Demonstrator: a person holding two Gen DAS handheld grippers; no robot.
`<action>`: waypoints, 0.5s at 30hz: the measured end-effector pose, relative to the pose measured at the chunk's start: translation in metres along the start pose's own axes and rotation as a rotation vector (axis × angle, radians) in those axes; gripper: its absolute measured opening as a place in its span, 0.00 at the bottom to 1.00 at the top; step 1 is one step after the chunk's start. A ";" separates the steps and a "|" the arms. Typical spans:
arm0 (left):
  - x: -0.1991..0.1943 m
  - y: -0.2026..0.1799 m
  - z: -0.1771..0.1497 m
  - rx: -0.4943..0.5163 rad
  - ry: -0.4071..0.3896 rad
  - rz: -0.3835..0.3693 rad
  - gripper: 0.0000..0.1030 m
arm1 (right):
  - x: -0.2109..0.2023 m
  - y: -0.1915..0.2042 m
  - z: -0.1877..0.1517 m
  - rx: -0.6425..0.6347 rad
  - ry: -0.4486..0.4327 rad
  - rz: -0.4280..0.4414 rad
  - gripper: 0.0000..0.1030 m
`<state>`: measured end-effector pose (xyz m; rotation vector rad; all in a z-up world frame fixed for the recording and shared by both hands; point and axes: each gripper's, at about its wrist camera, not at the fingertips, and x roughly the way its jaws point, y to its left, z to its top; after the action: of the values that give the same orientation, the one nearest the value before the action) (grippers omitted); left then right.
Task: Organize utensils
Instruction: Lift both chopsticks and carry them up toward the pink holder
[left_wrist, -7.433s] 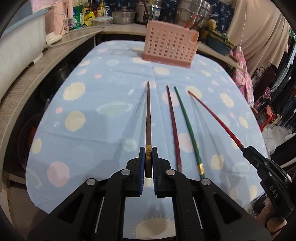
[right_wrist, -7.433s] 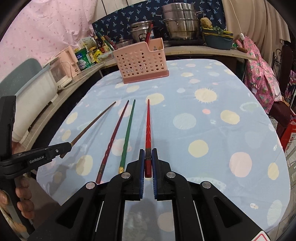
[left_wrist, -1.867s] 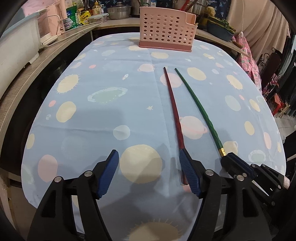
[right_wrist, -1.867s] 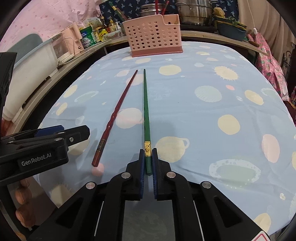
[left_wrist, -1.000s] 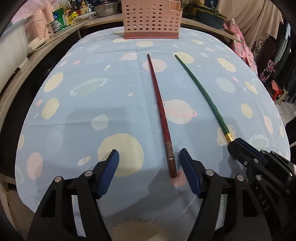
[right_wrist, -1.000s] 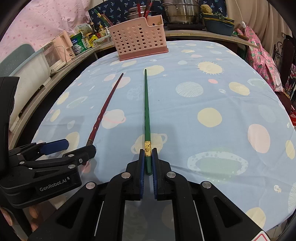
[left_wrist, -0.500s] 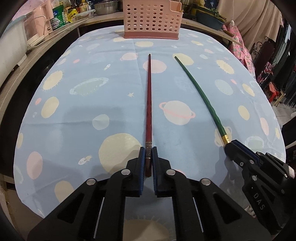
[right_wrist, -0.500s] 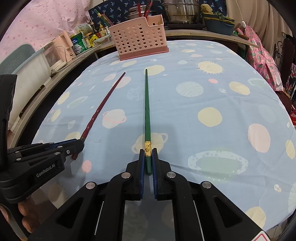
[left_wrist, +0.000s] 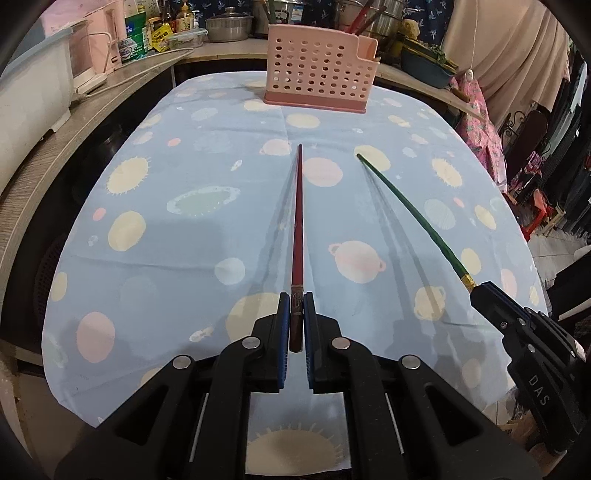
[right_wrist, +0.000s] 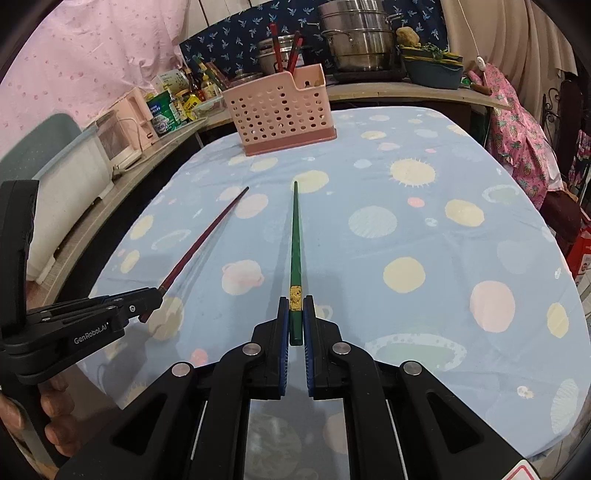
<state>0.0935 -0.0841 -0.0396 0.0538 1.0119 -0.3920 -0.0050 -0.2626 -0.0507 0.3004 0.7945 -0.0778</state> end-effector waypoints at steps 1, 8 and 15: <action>-0.003 0.000 0.002 -0.003 -0.009 -0.004 0.07 | -0.004 0.000 0.004 0.004 -0.013 0.003 0.07; -0.036 0.004 0.028 -0.024 -0.094 -0.042 0.07 | -0.031 -0.004 0.043 0.026 -0.115 0.019 0.07; -0.058 0.010 0.061 -0.046 -0.172 -0.051 0.07 | -0.048 -0.009 0.084 0.040 -0.210 0.036 0.07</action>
<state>0.1192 -0.0715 0.0405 -0.0463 0.8530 -0.4126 0.0180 -0.2983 0.0371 0.3390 0.5800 -0.0899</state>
